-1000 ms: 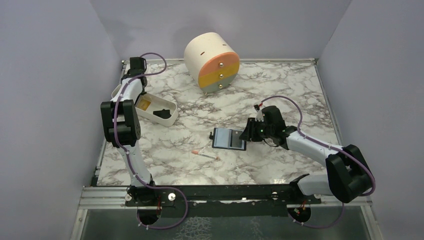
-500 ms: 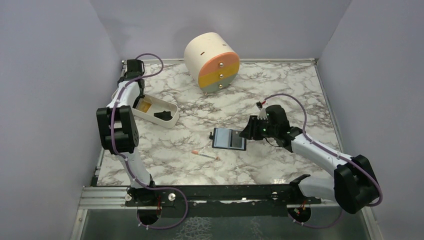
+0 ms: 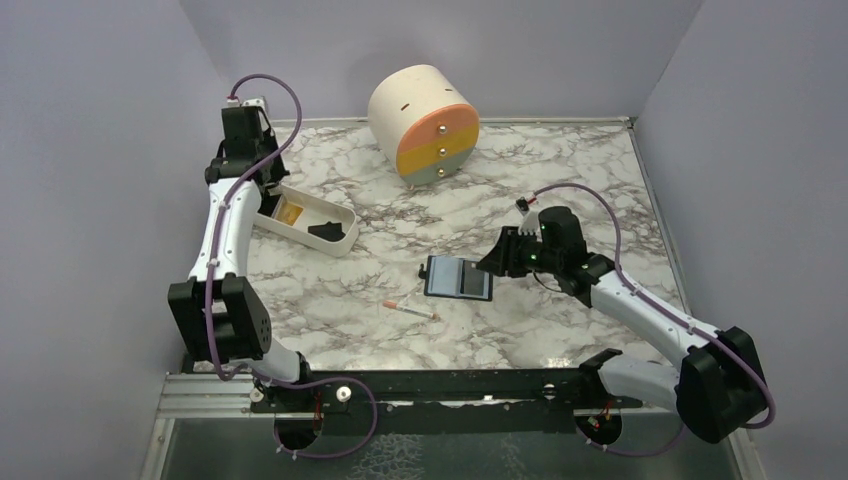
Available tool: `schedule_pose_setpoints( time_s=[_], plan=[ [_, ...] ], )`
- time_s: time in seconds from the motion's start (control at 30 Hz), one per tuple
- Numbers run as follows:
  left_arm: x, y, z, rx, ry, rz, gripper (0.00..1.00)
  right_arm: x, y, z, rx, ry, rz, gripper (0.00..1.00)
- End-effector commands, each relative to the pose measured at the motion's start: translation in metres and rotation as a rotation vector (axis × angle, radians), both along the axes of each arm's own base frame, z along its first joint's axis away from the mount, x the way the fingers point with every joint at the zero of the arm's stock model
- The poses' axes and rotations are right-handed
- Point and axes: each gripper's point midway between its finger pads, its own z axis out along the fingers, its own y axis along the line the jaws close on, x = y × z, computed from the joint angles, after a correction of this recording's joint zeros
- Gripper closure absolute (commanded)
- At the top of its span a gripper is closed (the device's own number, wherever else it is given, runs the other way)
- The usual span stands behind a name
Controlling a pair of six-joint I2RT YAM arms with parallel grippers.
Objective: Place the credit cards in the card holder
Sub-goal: Pick up the credit card from the storage box.
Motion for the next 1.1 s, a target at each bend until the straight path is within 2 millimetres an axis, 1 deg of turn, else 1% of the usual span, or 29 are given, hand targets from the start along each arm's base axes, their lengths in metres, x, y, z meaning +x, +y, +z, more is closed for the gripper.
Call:
schedule_pose_setpoints(
  time_s=[0.0,0.1,0.2,0.23,0.33,0.43,0.5,0.57,0.77,0.87,0.9,1.0,1.07],
  plan=[
    [-0.006,-0.069,0.016,-0.323,-0.078,-0.204,1.0,0.0,0.014,0.036,0.106,-0.042,0.034,0.66],
    [-0.012,-0.103,0.032,-0.452,-0.121,-0.359,1.0,-0.005,0.028,0.057,0.199,-0.08,0.107,0.65],
    [-0.025,-0.135,0.035,-0.603,-0.13,-0.49,1.0,-0.009,0.038,0.076,0.281,-0.093,0.158,0.65],
    [-0.031,-0.147,0.036,-0.661,-0.13,-0.535,1.0,-0.009,0.04,0.08,0.302,-0.091,0.158,0.65],
    [-0.047,-0.187,0.052,-0.822,-0.171,-0.667,1.0,-0.008,0.046,0.093,0.367,-0.097,0.163,0.65],
    [-0.062,-0.221,0.063,-0.939,-0.204,-0.749,1.0,-0.004,0.051,0.103,0.424,-0.106,0.162,0.65],
    [-0.076,-0.246,0.068,-1.009,-0.2,-0.813,1.0,0.0,0.055,0.111,0.448,-0.109,0.171,0.65],
    [-0.09,-0.266,0.067,-1.056,-0.175,-0.866,1.0,0.004,0.059,0.118,0.456,-0.11,0.175,0.66],
    [-0.129,-0.307,0.062,-1.107,-0.105,-0.964,1.0,0.014,0.061,0.136,0.493,-0.132,0.142,0.64],
    [-0.149,-0.325,0.053,-1.139,-0.056,-1.007,1.0,0.018,0.063,0.136,0.503,-0.121,0.13,0.61],
    [-0.155,-0.329,0.049,-1.154,-0.035,-1.011,1.0,0.019,0.064,0.135,0.504,-0.116,0.131,0.6],
    [-0.169,-0.338,0.048,-1.184,-0.013,-1.036,1.0,0.021,0.065,0.131,0.51,-0.091,0.123,0.6],
    [-0.173,-0.34,0.048,-1.19,-0.007,-1.042,1.0,0.02,0.065,0.13,0.519,-0.088,0.126,0.6]
  ],
)
